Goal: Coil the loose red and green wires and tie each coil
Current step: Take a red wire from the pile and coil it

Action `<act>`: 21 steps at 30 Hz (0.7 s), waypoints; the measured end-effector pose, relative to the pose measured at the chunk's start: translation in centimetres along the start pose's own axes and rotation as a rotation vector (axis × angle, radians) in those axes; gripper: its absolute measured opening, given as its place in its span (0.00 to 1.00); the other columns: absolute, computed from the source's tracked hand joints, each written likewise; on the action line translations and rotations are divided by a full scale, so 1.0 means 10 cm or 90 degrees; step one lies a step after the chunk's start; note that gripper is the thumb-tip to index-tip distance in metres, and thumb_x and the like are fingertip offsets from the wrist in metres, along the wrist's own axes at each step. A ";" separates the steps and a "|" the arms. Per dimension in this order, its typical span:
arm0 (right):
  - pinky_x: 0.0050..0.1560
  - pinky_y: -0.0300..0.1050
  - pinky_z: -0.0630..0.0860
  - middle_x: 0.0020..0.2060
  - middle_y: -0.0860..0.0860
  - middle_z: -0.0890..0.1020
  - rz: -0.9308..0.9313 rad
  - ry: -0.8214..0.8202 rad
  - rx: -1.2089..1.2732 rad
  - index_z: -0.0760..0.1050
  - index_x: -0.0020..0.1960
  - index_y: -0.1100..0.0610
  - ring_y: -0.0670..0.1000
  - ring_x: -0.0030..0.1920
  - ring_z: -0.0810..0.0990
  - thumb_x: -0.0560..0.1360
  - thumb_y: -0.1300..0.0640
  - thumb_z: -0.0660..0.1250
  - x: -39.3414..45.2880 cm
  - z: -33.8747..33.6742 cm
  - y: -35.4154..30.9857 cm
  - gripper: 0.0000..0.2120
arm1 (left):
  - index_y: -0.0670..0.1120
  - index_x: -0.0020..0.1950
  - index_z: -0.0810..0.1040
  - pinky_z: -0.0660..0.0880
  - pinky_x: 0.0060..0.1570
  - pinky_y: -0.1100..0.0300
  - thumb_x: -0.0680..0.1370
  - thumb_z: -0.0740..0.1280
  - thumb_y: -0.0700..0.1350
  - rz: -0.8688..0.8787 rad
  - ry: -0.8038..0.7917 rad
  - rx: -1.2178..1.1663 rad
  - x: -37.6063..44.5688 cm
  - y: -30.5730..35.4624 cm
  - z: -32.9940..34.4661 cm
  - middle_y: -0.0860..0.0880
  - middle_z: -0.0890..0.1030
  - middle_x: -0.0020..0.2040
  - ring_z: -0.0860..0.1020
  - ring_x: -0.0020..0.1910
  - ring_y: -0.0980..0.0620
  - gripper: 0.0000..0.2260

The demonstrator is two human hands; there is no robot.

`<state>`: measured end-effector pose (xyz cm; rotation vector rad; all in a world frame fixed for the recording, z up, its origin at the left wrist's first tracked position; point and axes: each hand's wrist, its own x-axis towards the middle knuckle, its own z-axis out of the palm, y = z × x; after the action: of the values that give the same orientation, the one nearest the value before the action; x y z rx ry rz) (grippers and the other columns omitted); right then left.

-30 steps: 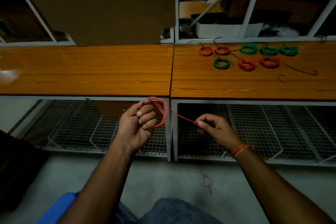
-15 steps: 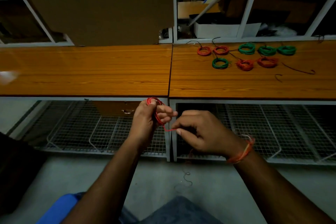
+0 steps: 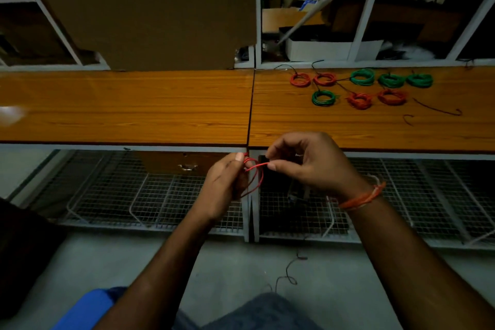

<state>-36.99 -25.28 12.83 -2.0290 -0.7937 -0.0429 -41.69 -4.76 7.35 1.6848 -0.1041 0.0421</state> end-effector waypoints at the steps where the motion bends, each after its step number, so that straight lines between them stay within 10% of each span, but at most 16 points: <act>1: 0.44 0.35 0.79 0.41 0.44 0.84 0.008 -0.006 0.003 0.84 0.47 0.52 0.41 0.45 0.82 0.73 0.60 0.76 0.00 -0.01 0.01 0.05 | 0.51 0.42 0.77 0.61 0.31 0.57 0.82 0.58 0.57 -0.006 -0.018 -0.012 0.00 -0.01 -0.02 0.45 0.67 0.35 0.64 0.31 0.49 0.15; 10: 0.44 0.34 0.78 0.41 0.42 0.82 -0.013 0.022 -0.032 0.85 0.46 0.53 0.41 0.46 0.81 0.75 0.61 0.75 0.02 0.12 0.11 0.04 | 0.45 0.45 0.74 0.51 0.28 0.56 0.83 0.59 0.52 -0.073 -0.174 -0.182 0.04 -0.07 -0.06 0.49 0.61 0.31 0.54 0.28 0.51 0.13; 21: 0.44 0.41 0.74 0.44 0.57 0.81 0.227 0.021 0.252 0.77 0.53 0.57 0.46 0.43 0.77 0.82 0.49 0.65 -0.16 0.45 0.22 0.10 | 0.45 0.47 0.72 0.54 0.27 0.61 0.86 0.54 0.47 -0.095 -0.135 -0.318 0.07 0.04 0.12 0.51 0.61 0.31 0.57 0.26 0.55 0.12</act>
<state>-38.26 -23.46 8.09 -1.7554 -0.3731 0.2637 -41.11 -5.98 7.66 1.1886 -0.1350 -0.2560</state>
